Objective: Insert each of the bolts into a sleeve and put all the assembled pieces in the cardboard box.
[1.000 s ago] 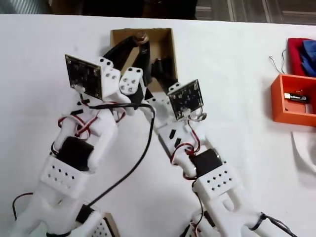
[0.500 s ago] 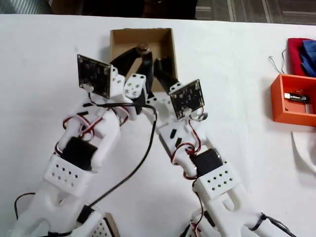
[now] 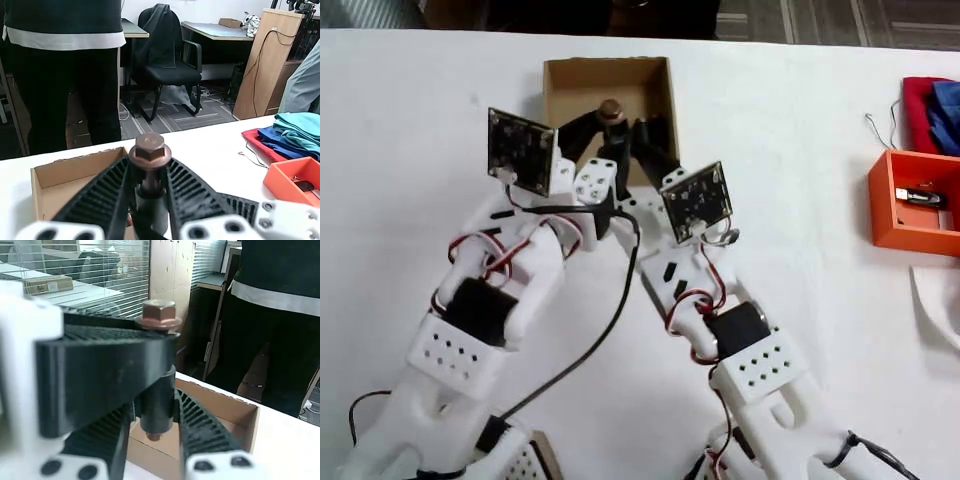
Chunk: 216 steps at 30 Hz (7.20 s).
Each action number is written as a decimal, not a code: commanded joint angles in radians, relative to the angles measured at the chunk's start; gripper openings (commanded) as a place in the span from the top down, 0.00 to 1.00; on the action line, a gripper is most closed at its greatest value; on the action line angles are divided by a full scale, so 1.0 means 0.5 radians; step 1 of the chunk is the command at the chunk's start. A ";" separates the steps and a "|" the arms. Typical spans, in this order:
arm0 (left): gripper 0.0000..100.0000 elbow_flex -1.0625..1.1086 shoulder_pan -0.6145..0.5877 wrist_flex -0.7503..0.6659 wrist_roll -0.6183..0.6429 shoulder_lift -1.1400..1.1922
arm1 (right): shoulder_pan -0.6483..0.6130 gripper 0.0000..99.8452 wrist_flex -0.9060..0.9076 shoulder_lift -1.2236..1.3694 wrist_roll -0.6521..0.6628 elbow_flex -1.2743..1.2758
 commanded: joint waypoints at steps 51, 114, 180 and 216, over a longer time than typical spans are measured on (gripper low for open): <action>0.86 -0.195 -0.015 0.534 0.003 -0.028 | 0.051 0.98 -0.008 -0.103 -0.009 -0.138; 0.87 1.671 -1.890 0.433 -0.715 -0.973 | 0.333 0.98 1.852 1.450 -0.025 -2.483; 0.87 1.821 -1.614 0.448 -0.822 -0.982 | 0.149 0.98 1.941 4.252 -0.466 -4.864; 0.87 1.821 -1.614 0.448 -0.825 -0.982 | 0.238 0.98 1.873 4.381 -0.451 -4.864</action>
